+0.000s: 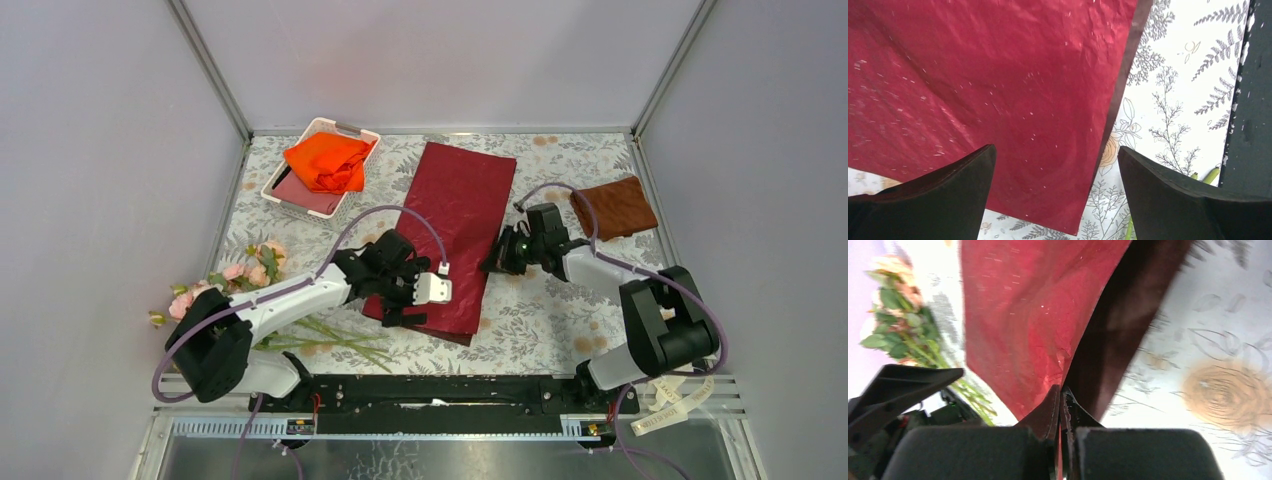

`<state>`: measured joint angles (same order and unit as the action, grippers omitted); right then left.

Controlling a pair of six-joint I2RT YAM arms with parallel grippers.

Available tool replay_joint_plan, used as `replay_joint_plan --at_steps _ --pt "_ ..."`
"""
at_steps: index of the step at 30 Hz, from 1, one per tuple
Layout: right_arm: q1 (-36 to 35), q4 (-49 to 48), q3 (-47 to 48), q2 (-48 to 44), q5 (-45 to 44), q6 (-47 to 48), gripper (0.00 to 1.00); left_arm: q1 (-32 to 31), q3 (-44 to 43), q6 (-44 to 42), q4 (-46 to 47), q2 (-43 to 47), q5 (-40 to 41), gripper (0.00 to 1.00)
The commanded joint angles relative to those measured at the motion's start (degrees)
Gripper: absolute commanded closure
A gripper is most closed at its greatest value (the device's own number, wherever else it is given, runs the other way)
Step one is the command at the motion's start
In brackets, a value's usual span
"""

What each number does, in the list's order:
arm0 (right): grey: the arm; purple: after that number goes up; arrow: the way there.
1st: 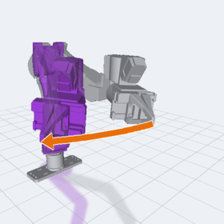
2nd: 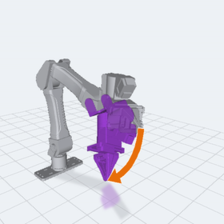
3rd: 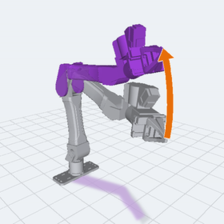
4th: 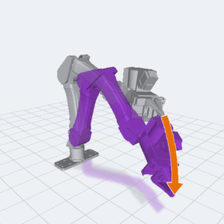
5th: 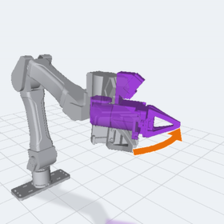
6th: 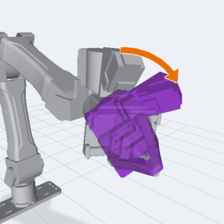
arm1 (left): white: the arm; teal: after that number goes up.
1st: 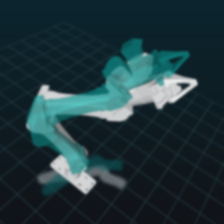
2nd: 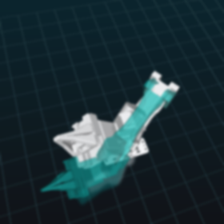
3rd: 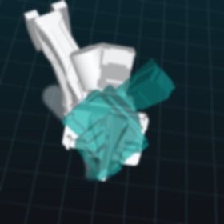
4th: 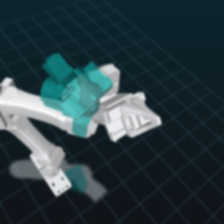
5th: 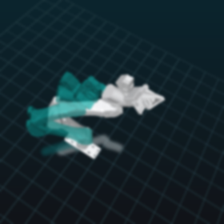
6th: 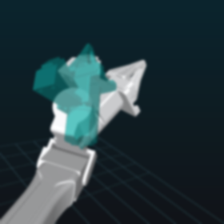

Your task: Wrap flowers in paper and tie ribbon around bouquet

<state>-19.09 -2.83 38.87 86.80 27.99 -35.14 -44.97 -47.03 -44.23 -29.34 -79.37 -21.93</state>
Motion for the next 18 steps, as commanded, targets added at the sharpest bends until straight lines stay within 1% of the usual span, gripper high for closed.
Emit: replay_joint_plan --at_steps 1,3,6,8,10,12,15,18 --pt "-3.1 -1.4 5.8 -6.8 -0.4 -4.6 1.00 0.8 -5.4 0.9 0.3 3.5 -1.6 0.01" --pt "-4.4 -3.9 6.0 -8.1 -2.0 -7.8 1.00 2.1 -8.4 2.9 -1.3 3.1 -2.8 0.01" --pt "-6.2 -10.4 5.8 -7.9 -5.7 -14.0 1.00 2.8 -11.2 7.4 -1.7 3.3 -5.2 0.01" --pt "-7.2 -15.1 6.5 -6.9 -7.9 -17.5 1.00 2.8 -11.9 8.1 -2.0 4.5 -5.6 0.01" --pt "-7.7 -17.8 7.8 -5.8 -9.5 -19.9 1.00 3.7 -12.1 6.9 -3.4 6.2 -4.9 0.01" --pt "-8.1 -18.1 9.7 -4.9 -11.6 -20.5 1.00 5.2 -11.6 5.0 -5.1 7.8 -3.5 0.01" --pt "-9.1 -16.9 12.7 -3.6 -12.9 -20.0 1.00 5.7 -8.9 2.5 -5.8 10.0 0.4 0.01" --pt "-9.6 -16.2 14.1 -2.9 -13.3 -20.1 1.00 5.7 -6.0 0.2 -5.7 12.4 -0.3 0.01"
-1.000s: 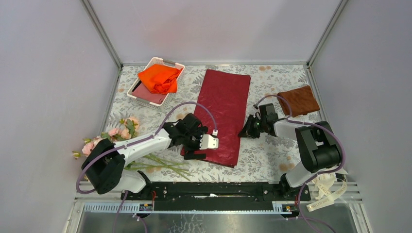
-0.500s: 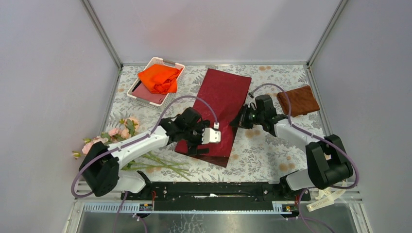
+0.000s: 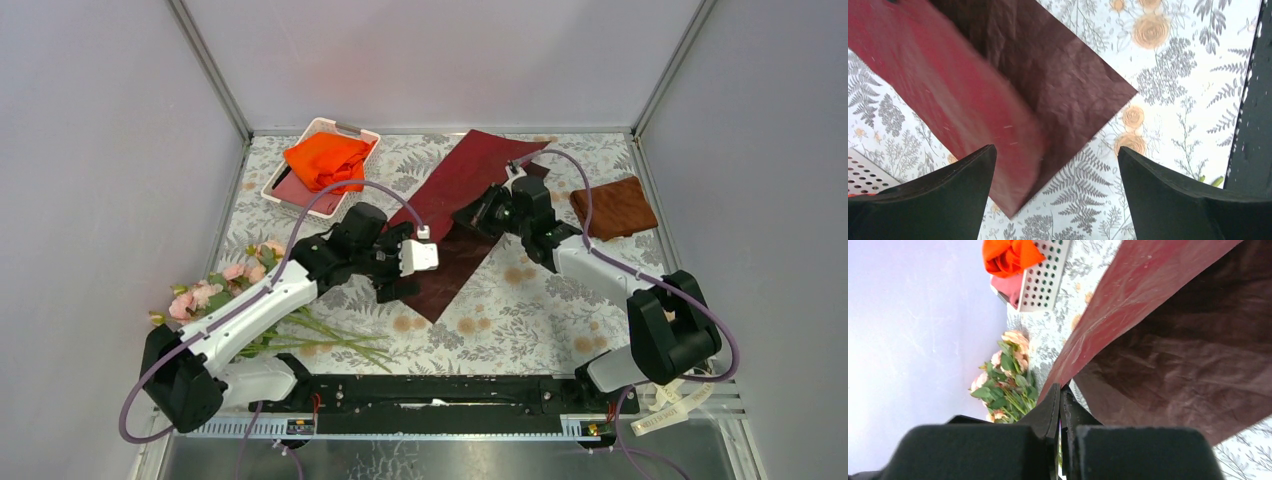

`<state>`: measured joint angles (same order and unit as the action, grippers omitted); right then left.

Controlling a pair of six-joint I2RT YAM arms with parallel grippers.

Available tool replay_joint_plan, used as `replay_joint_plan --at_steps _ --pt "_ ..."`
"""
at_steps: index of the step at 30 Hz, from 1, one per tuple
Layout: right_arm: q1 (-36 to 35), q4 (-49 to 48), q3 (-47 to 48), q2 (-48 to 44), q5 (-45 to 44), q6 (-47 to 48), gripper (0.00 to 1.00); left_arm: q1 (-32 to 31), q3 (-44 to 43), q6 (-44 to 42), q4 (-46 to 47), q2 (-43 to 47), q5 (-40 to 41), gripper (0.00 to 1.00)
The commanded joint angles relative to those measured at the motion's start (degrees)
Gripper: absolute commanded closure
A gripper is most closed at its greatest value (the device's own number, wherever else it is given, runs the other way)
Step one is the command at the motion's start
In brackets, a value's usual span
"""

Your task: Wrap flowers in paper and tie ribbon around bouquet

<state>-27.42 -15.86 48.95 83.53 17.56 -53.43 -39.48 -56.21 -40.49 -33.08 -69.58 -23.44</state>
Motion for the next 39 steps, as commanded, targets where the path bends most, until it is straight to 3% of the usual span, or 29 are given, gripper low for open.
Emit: replay_joint_plan --at_steps 1,7,12,17,23,27,33,39 --pt "-1.3 -3.1 4.2 0.5 -3.0 -1.8 1.00 0.3 4.1 -4.0 -1.3 3.2 1.6 0.01" --pt "-2.6 -0.7 5.3 0.3 -3.0 0.0 1.00 0.6 7.4 3.1 19.2 1.0 15.4 0.01" --pt "-2.6 2.0 5.5 -1.3 -2.7 2.6 1.00 2.5 7.6 6.6 29.6 -2.9 21.8 0.02" --pt "-2.5 4.8 6.0 -2.5 -2.4 4.0 1.00 3.0 7.7 9.2 29.5 -3.7 16.8 0.08" --pt "-2.6 5.6 7.6 -2.1 -4.2 4.3 1.00 2.9 9.1 8.0 25.4 -1.6 2.9 0.06" --pt "-2.5 5.5 8.6 -2.1 -5.2 3.8 1.00 2.7 9.1 3.4 17.9 -0.7 -3.5 0.01" --pt "-2.2 8.9 13.0 -1.3 -7.3 5.6 1.00 2.7 11.6 -7.1 14.8 2.6 4.8 0.01" --pt "-2.1 9.0 14.9 0.1 -6.6 4.1 1.00 2.8 16.8 -9.9 29.7 2.7 13.2 0.01"
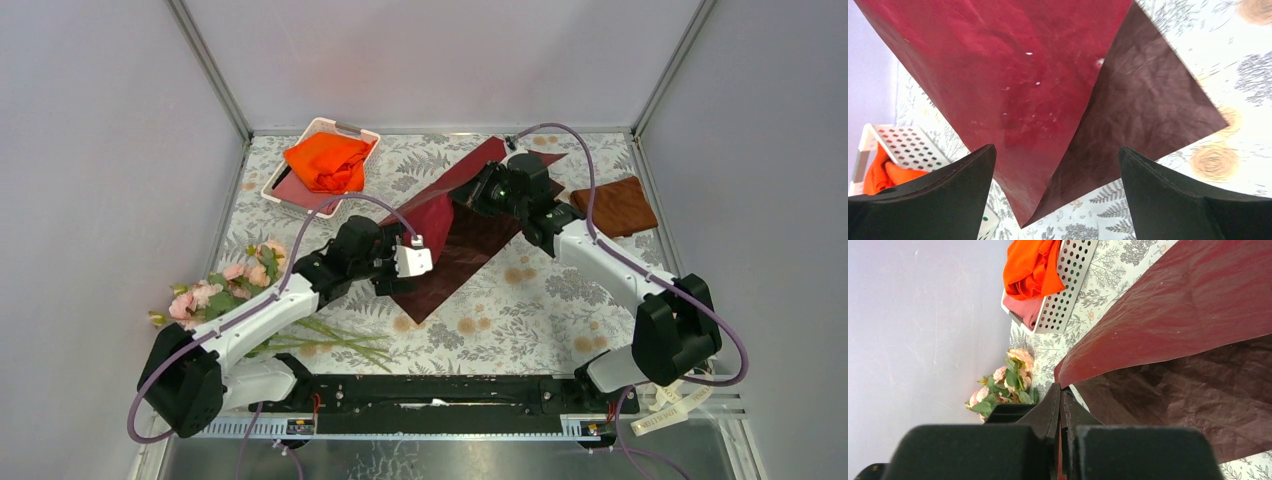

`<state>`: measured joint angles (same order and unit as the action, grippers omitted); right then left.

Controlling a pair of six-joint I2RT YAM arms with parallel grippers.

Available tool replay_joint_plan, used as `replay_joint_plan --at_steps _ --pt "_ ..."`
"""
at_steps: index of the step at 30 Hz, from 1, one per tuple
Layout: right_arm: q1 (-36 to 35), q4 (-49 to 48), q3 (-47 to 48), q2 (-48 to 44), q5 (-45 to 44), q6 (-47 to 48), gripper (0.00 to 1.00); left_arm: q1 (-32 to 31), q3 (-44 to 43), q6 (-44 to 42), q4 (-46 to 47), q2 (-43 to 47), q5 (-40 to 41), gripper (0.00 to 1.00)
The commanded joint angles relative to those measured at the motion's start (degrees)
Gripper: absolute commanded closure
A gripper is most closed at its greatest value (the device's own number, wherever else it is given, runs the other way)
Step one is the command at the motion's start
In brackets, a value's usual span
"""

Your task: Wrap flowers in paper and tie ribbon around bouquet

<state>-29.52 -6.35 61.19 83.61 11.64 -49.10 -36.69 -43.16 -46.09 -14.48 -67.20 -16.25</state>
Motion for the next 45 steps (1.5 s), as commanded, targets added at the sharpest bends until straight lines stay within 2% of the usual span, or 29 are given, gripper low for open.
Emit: replay_joint_plan --at_steps 1,6,10,15,17,18,19,21,22,23,24,26,29,32,35,40,45 --pt "0.0 -0.7 2.7 0.3 -0.4 -0.6 1.00 0.0 5.3 -4.3 15.4 -0.1 6.5 0.01" --pt "-0.1 -0.7 3.3 1.2 -0.1 -1.8 1.00 0.0 14.3 -5.5 37.3 -2.1 9.9 0.01" --pt "-0.1 0.1 3.8 1.3 0.0 -1.6 1.00 0.0 17.9 -2.5 52.3 -5.6 15.7 0.01" --pt "-0.1 0.8 3.6 1.0 0.3 -1.3 1.00 0.0 17.1 4.5 59.4 -9.5 22.0 0.02" --pt "-0.1 1.3 3.7 0.8 0.4 -0.8 1.00 0.0 16.8 6.8 59.6 -9.7 22.0 0.06" --pt "0.0 1.8 3.8 0.7 0.4 -0.4 1.00 0.0 16.5 7.8 58.4 -9.4 21.1 0.12" --pt "-0.1 2.3 4.0 0.5 0.1 0.2 1.00 0.0 16.2 8.9 56.7 -8.7 19.7 0.25" --pt "-0.1 3.8 4.6 0.3 -0.2 2.2 1.00 0.0 15.4 11.5 51.8 -7.0 15.6 0.52" --pt "-0.1 5.0 5.5 0.5 -0.1 3.8 1.00 0.0 14.9 12.8 49.1 -6.0 12.8 0.69" --pt "-0.1 7.1 6.9 0.9 0.5 6.3 0.97 0.0 14.5 14.5 47.1 -5.1 10.6 0.90" --pt "-0.1 11.9 8.7 1.5 0.5 9.1 0.85 0.1 14.2 16.5 45.5 -4.3 9.1 1.00" --pt "0.0 19.8 13.1 2.3 -1.7 15.4 0.63 0.2 12.7 22.4 42.0 -2.7 6.8 1.00" --pt "0.8 26.1 15.0 0.1 -7.1 21.7 0.43 2.7 8.2 35.3 34.6 -1.1 0.6 1.00" --pt "3.0 29.1 14.0 -4.2 -10.0 25.3 0.25 7.9 3.9 48.8 29.8 -1.3 -6.3 1.00" --pt "6.7 32.5 13.0 -7.9 -10.4 27.8 0.16 15.8 2.7 58.8 29.1 -3.7 -7.3 1.00" --pt "13.3 33.6 6.9 -12.1 -10.9 28.1 0.12 31.0 3.9 74.5 30.2 -8.8 -12.4 1.00" --pt "15.5 31.9 1.7 -10.4 -14.8 28.0 0.11 36.5 5.2 80.4 29.1 -12.9 -14.5 1.00"
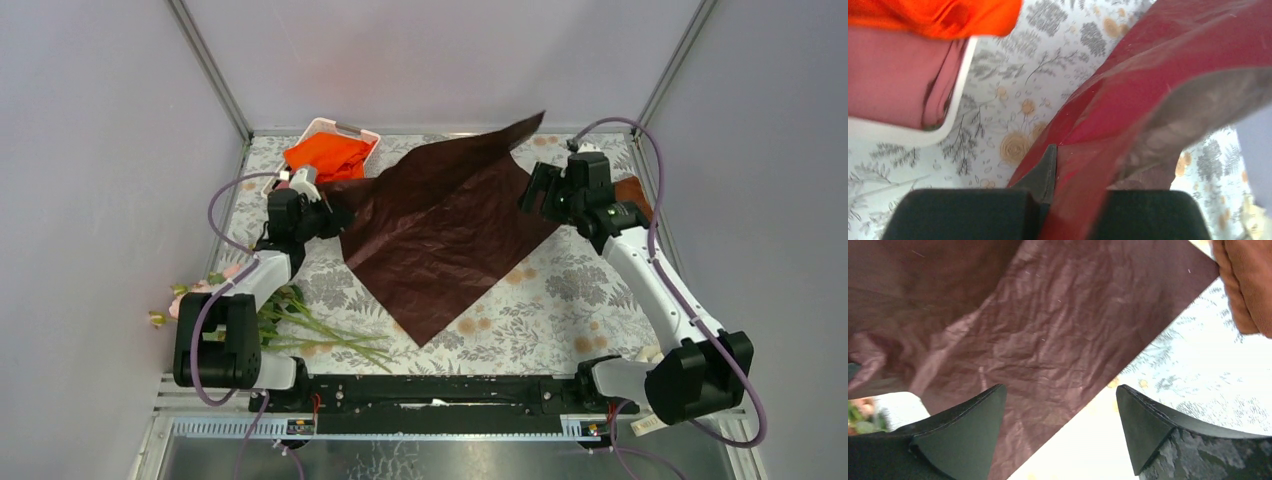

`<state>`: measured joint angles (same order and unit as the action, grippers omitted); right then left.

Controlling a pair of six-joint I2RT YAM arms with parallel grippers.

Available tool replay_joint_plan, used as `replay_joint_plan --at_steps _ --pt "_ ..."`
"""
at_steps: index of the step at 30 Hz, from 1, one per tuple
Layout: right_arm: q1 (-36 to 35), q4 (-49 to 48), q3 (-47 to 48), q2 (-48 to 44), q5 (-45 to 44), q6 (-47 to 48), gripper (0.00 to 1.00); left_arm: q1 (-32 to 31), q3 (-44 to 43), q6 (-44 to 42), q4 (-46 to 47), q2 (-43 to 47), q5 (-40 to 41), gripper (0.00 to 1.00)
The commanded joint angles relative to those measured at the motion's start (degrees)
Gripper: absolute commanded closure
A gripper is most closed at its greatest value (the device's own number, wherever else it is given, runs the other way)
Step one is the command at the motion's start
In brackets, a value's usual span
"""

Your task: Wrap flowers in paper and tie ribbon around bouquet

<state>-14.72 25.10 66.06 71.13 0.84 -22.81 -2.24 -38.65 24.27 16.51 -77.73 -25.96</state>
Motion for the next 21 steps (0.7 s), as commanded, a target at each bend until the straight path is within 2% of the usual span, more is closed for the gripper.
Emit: replay_joint_plan --at_steps 1,4,11,21 --pt "1.0 -0.1 -3.9 3.2 -4.7 1.6 0.10 2.8 0.4 10.0 -2.5 -3.2 -5.1 1.00" --pt "2.5 -1.2 -5.1 8.6 -4.4 1.1 0.09 4.9 0.5 10.0 -3.1 -4.7 -5.5 1.00" --pt "6.5 -5.3 -6.6 19.1 -4.2 0.9 0.10 5.4 1.3 9.2 -3.9 -4.1 -4.5 1.00" --pt "6.4 -8.9 -3.6 33.1 6.8 -2.0 0.15 5.4 1.5 7.9 -3.7 -3.5 -3.3 1.00"
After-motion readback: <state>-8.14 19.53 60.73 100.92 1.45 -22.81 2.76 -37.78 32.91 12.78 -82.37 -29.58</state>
